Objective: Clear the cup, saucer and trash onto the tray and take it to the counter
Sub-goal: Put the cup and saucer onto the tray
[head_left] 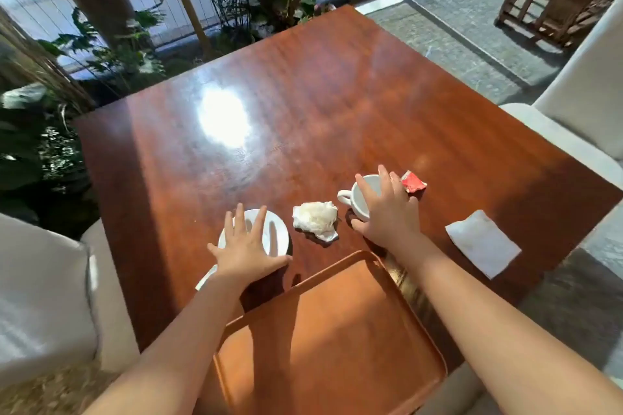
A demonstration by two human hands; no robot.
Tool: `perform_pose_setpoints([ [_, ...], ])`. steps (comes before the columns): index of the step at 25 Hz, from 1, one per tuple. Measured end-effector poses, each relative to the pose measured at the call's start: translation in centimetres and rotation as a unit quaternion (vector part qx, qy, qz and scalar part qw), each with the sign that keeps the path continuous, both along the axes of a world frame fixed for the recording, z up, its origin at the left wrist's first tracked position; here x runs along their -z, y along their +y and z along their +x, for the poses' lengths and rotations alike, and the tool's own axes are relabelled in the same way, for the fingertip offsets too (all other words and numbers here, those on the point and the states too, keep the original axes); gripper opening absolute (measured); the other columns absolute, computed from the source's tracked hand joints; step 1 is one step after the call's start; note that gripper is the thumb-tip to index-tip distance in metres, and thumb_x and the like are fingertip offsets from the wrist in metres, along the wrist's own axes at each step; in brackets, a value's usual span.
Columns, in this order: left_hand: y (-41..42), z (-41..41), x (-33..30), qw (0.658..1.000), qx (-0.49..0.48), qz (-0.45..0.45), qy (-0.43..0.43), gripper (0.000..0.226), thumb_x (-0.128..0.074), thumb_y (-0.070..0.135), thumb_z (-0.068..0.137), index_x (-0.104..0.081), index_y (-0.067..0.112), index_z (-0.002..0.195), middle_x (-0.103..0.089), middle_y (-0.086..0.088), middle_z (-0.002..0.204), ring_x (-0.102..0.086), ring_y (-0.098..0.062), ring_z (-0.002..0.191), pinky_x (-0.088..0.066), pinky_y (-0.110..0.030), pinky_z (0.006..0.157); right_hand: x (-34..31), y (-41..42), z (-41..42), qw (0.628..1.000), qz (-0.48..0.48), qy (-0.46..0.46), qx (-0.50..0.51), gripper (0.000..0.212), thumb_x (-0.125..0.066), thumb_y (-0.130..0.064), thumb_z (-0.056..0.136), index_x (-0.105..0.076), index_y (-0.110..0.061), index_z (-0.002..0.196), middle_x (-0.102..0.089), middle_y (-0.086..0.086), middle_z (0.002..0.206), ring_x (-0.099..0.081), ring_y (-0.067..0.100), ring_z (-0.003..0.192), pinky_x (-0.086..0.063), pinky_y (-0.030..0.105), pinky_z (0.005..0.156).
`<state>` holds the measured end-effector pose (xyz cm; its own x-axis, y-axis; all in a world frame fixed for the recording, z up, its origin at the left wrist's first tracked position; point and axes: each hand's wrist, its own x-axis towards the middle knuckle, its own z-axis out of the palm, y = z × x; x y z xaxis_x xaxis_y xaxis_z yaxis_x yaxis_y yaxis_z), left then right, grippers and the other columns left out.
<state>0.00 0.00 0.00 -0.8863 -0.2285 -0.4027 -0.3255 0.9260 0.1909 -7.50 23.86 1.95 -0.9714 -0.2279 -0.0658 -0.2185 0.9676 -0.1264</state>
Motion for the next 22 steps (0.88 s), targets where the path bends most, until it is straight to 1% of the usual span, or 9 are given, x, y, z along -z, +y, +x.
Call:
perform_pose_setpoints([
  [3, -0.2, -0.7, 0.9, 0.998, 0.013, -0.007, -0.056, 0.117, -0.064, 0.073, 0.059, 0.011, 0.044, 0.143, 0.023, -0.002, 0.156, 0.019, -0.027, 0.142, -0.020, -0.072, 0.101, 0.4, 0.1, -0.8, 1.000, -0.008, -0.016, 0.006, 0.086, -0.073, -0.043, 0.069, -0.031, -0.029, 0.143, -0.030, 0.016, 0.149, -0.028, 0.035, 0.136, -0.048, 0.054, 0.086],
  [5, -0.4, -1.0, 1.5, 0.998, 0.009, -0.005, -0.060, 0.119, -0.067, 0.071, 0.058, 0.012, 0.044, 0.143, 0.023, -0.004, 0.156, 0.020, -0.029, 0.142, -0.022, -0.071, 0.100, 0.8, 0.3, -1.4, 0.999, -0.029, -0.016, 0.009, 0.084, -0.077, -0.036, 0.067, -0.038, -0.023, 0.141, -0.041, 0.019, 0.139, -0.037, 0.038, 0.125, -0.050, 0.051, 0.082],
  [7, -0.5, -1.2, 1.6, 0.998, 0.007, -0.007, -0.056, 0.118, -0.068, 0.068, 0.059, 0.010, 0.043, 0.144, 0.018, -0.005, 0.157, 0.017, -0.030, 0.142, -0.025, -0.070, 0.099, 1.0, 0.2, -1.7, 0.999, -0.044, -0.011, 0.017, 0.081, -0.079, -0.032, 0.064, -0.044, -0.019, 0.136, -0.047, 0.020, 0.129, -0.043, 0.038, 0.114, -0.052, 0.048, 0.078],
  [9, -0.6, -1.3, 1.7, 0.999, 0.011, -0.019, -0.038, 0.116, -0.069, 0.065, 0.059, 0.005, 0.043, 0.144, 0.005, -0.006, 0.156, 0.008, -0.031, 0.142, -0.029, -0.068, 0.098, 0.9, 0.0, -1.8, 0.999, -0.047, -0.012, 0.025, 0.079, -0.079, -0.032, 0.063, -0.046, -0.017, 0.134, -0.047, 0.020, 0.126, -0.043, 0.038, 0.110, -0.051, 0.047, 0.077],
  [12, -0.7, -0.9, 1.5, 1.000, 0.001, -0.013, -0.015, 0.114, -0.071, 0.063, 0.057, 0.000, 0.043, 0.144, -0.006, -0.007, 0.152, -0.001, -0.029, 0.138, -0.033, -0.066, 0.095, 0.5, -0.1, -1.6, 0.998, -0.045, -0.031, 0.033, 0.078, -0.078, -0.033, 0.063, -0.046, -0.017, 0.132, -0.046, 0.018, 0.125, -0.042, 0.038, 0.111, -0.051, 0.046, 0.076],
  [16, 0.0, 0.7, -0.1, 0.999, -0.027, 0.013, 0.019, 0.113, -0.072, 0.061, 0.056, 0.000, 0.046, 0.142, -0.003, -0.005, 0.154, 0.000, -0.029, 0.140, -0.030, -0.067, 0.097, -1.5, -0.1, -0.5, 0.994, -0.089, -0.049, 0.039, 0.077, -0.076, -0.035, 0.064, -0.042, -0.021, 0.132, -0.041, 0.016, 0.128, -0.038, 0.038, 0.115, -0.048, 0.045, 0.081],
  [19, 2.0, 4.4, -1.3, 0.999, -0.013, -0.013, 0.039, 0.115, -0.072, 0.062, 0.054, -0.001, 0.045, 0.143, -0.005, -0.005, 0.153, -0.002, -0.029, 0.139, -0.035, -0.063, 0.096, -2.9, -0.5, 2.6, 0.991, -0.128, -0.035, 0.001, 0.073, -0.074, -0.039, 0.065, -0.042, -0.025, 0.129, -0.041, 0.013, 0.129, -0.037, 0.037, 0.117, -0.049, 0.045, 0.082],
  [21, 3.5, 7.3, -1.5, 0.997, 0.001, -0.005, 0.073, 0.115, -0.072, 0.061, 0.052, -0.008, 0.041, 0.145, -0.012, -0.007, 0.151, -0.008, -0.030, 0.138, -0.041, -0.060, 0.092, -3.4, -0.9, 5.2, 0.991, -0.126, -0.047, -0.030, 0.071, -0.072, -0.041, 0.066, -0.041, -0.028, 0.128, -0.040, 0.011, 0.132, -0.035, 0.036, 0.121, -0.051, 0.046, 0.084],
  [22, 4.1, 8.6, -1.4, 0.998, 0.008, 0.004, 0.069, 0.115, -0.071, 0.062, 0.051, -0.008, 0.041, 0.144, -0.012, -0.006, 0.150, -0.008, -0.030, 0.137, -0.041, -0.060, 0.092, -3.5, -1.1, 6.4, 0.990, -0.114, -0.066, -0.040, 0.071, -0.072, -0.040, 0.065, -0.040, -0.030, 0.129, -0.038, 0.009, 0.135, -0.032, 0.035, 0.124, -0.050, 0.046, 0.085],
])
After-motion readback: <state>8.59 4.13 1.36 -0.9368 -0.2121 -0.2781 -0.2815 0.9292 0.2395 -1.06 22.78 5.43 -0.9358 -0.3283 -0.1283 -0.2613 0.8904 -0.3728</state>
